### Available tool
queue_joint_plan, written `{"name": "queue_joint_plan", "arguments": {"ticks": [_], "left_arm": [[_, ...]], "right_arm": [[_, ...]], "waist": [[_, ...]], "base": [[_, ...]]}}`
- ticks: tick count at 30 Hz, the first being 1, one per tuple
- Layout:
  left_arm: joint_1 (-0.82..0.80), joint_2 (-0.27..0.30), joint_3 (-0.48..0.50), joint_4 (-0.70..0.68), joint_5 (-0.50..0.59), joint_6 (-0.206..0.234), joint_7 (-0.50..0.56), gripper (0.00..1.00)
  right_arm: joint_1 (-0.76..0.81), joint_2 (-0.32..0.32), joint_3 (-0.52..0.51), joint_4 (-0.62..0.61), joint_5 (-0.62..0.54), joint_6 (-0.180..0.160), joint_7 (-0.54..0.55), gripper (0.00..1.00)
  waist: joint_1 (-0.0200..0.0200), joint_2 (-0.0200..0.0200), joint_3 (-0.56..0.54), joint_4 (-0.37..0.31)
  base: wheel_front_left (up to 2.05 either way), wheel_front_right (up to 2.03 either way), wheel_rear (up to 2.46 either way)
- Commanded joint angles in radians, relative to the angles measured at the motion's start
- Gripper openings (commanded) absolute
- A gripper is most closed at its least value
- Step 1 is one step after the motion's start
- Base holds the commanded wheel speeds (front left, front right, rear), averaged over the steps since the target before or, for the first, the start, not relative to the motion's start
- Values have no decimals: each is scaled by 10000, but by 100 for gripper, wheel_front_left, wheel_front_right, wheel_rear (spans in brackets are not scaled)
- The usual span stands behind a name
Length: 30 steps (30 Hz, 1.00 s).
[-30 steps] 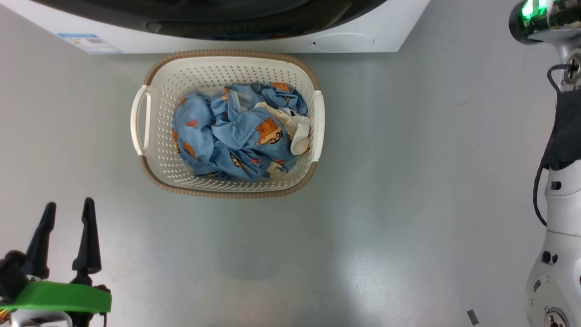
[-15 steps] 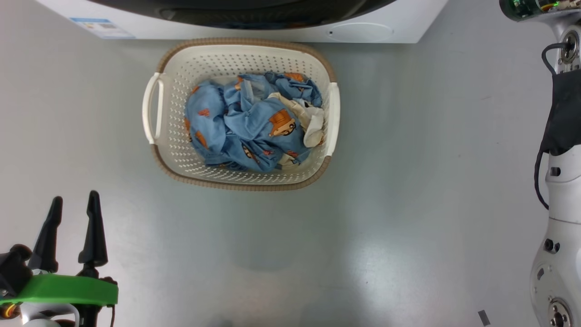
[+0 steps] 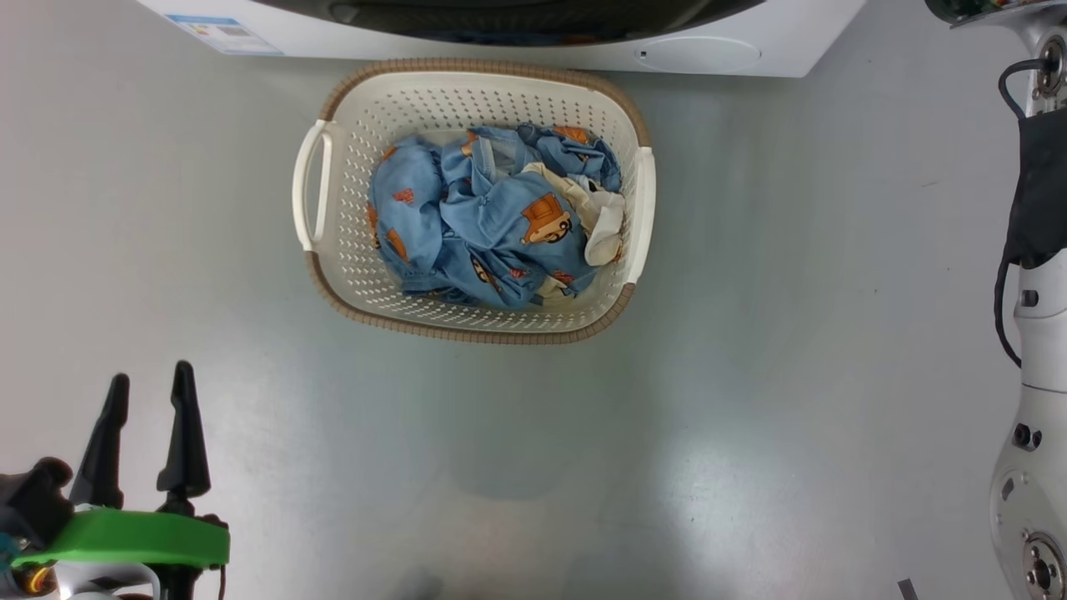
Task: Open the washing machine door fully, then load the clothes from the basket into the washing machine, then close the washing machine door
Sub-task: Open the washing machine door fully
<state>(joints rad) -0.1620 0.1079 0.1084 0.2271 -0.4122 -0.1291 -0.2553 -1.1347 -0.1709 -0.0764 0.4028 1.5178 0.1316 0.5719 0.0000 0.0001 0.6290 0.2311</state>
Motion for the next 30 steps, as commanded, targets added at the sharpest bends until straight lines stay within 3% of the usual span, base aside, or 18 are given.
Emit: {"name": "queue_joint_plan", "arguments": {"ticks": [1,15,30], "left_arm": [[296,270,401,-86,-114,-16,-65,100],[515,196,515,149,-91,-16,-65,100],[443,191,740,182,-33,-16,-65,100]], "right_arm": [[-250,152,153,-238,-34,-9,86,0],[-424,58,488,73,-124,-9,475,0],[106,226,1005,-276,-214,-9,891,0]], "waist": [[0,-1,-24,33],[0,-1,-142,133],[0,-1,-321,-224]], "base": [[0,0,0],[0,0,0],[0,0,0]]}}
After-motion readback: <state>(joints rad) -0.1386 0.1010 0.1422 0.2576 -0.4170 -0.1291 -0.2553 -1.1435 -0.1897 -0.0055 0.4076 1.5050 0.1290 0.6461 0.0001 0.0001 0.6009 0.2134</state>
